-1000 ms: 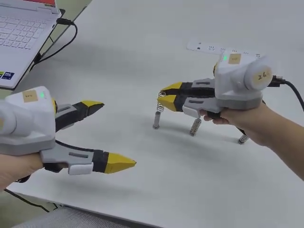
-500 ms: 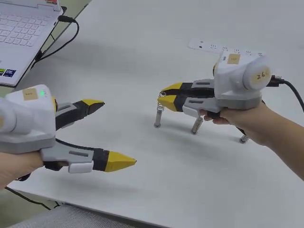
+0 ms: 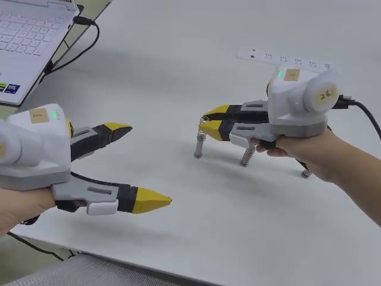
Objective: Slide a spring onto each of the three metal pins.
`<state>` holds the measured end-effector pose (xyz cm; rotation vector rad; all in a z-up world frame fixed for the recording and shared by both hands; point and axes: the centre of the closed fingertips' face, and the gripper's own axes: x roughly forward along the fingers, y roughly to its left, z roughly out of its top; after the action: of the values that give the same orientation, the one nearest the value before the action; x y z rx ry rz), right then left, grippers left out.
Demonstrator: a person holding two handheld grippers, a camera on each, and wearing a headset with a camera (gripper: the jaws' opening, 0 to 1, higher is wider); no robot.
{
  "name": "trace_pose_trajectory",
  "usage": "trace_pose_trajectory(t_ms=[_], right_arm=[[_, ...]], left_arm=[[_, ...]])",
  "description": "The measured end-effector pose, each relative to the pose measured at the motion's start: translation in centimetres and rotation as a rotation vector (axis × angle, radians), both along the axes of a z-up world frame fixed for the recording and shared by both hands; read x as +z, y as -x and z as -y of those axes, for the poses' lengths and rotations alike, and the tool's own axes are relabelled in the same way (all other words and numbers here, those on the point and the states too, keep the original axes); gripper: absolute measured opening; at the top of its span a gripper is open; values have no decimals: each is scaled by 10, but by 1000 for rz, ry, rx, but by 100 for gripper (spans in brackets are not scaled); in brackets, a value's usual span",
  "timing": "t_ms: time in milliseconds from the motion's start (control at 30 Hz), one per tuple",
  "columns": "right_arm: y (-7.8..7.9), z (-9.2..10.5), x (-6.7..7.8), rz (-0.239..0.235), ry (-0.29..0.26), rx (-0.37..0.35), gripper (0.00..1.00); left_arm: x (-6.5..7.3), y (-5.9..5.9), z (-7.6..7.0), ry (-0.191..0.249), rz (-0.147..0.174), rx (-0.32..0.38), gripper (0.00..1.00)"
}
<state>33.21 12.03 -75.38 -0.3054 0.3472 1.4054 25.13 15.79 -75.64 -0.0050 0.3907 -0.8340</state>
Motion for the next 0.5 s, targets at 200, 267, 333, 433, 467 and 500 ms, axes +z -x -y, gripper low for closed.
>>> trace_pose_trajectory(t_ms=[200, 267, 333, 433, 467, 500], right_arm=[[-2, 0, -9, -9, 11, -1, 8], [-2, 0, -11, -12, 15, 0, 8], [-1, -1, -13, -13, 23, 3, 8], [0, -2, -17, -13, 37, 7, 8], [1, -2, -18, -15, 40, 7, 8], [1, -2, -19, -19, 39, 7, 8]], left_arm=[[-2, 0, -1, -3, -2, 2, 96], [-2, 0, -2, -3, -2, 3, 95], [-3, 0, -3, -4, -4, 5, 95], [-3, 0, -3, -6, -4, 5, 95], [-3, 0, -3, -5, -5, 5, 95], [-4, 0, -3, -4, -6, 6, 95]])
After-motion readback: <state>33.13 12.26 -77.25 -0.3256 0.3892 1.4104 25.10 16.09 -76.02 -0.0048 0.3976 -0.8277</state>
